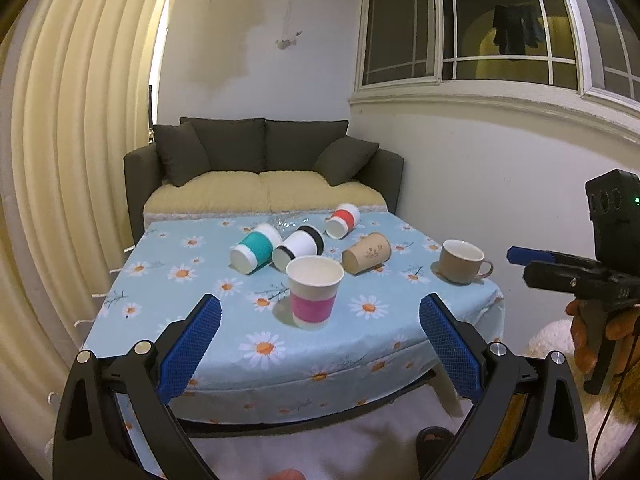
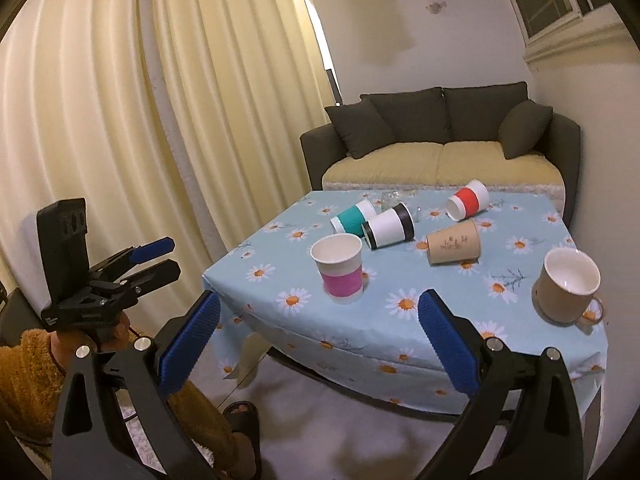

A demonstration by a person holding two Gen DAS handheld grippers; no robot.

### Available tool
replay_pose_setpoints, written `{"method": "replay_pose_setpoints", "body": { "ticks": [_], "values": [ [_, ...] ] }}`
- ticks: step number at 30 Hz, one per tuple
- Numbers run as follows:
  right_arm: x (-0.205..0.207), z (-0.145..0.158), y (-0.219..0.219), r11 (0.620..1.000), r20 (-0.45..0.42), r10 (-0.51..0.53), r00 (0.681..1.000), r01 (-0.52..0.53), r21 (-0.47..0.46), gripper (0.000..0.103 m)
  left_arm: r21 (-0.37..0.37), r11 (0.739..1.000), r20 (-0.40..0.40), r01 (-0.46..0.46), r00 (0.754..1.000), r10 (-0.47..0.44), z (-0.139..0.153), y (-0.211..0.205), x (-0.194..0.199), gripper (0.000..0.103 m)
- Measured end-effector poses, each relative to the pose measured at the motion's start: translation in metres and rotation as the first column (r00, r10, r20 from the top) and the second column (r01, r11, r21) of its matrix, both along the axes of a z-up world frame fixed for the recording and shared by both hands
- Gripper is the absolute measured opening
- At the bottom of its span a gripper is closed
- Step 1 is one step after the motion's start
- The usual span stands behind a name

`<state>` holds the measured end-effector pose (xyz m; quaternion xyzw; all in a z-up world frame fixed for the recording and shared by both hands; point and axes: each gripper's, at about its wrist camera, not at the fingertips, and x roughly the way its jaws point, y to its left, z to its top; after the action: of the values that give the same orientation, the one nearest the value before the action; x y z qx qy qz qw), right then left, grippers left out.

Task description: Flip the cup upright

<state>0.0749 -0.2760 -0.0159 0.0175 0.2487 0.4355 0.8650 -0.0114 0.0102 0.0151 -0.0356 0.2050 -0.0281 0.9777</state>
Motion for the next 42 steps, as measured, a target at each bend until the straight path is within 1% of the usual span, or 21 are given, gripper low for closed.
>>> {"method": "replay_pose_setpoints", "body": {
  "ticks": [5, 8, 12, 14, 18, 22, 33, 42],
  "values": [
    [0.001, -0.014, -0.01, 1.0, 0.008, -0.016, 1.0, 0.016, 0.003, 0.098, -0.01, 1.0, -0.011, -0.003, 1.0, 0.003, -0.011, 0.002, -0.001, 0.097],
    [-0.001, -0.019, -0.012, 0.999, 0.037, -0.039, 0.999, 0.039, 0.001, 0.098, -0.004, 1.0, -0.013, 0.003, 1.0, -0.003, -0.013, -0.002, -0.002, 0.097],
    [-0.004, -0.02, -0.017, 0.998, 0.061, -0.054, 0.997, 0.053, 0.012, 0.098, -0.012, 1.0, -0.012, 0.001, 1.0, -0.001, -0.015, -0.006, -0.005, 0.097],
    [-0.006, -0.021, -0.018, 0.998, 0.067, -0.054, 0.996, 0.054, 0.014, 0.098, -0.004, 1.0, -0.007, -0.01, 1.0, 0.01, -0.015, -0.008, -0.007, 0.097],
    [-0.009, -0.02, -0.018, 0.998, 0.09, -0.063, 0.994, 0.062, 0.017, 0.098, -0.018, 1.0, -0.004, -0.015, 1.0, 0.015, -0.015, -0.007, -0.009, 0.097],
    [-0.006, -0.019, -0.021, 0.997, 0.083, -0.073, 0.994, 0.071, 0.031, 0.098, -0.026, 0.999, -0.004, -0.019, 1.0, 0.019, -0.015, -0.005, -0.009, 0.097],
    [-0.007, -0.018, -0.02, 0.996, 0.079, -0.087, 0.993, 0.085, 0.026, 0.098, -0.015, 1.0, -0.016, -0.007, 1.0, 0.007, -0.019, -0.008, -0.004, 0.097],
    [-0.009, -0.019, -0.018, 0.995, 0.088, -0.098, 0.991, 0.097, 0.015, 0.098, -0.028, 0.999, -0.018, -0.031, 0.999, 0.031, -0.02, -0.004, -0.004, 0.097]
  ]
}}
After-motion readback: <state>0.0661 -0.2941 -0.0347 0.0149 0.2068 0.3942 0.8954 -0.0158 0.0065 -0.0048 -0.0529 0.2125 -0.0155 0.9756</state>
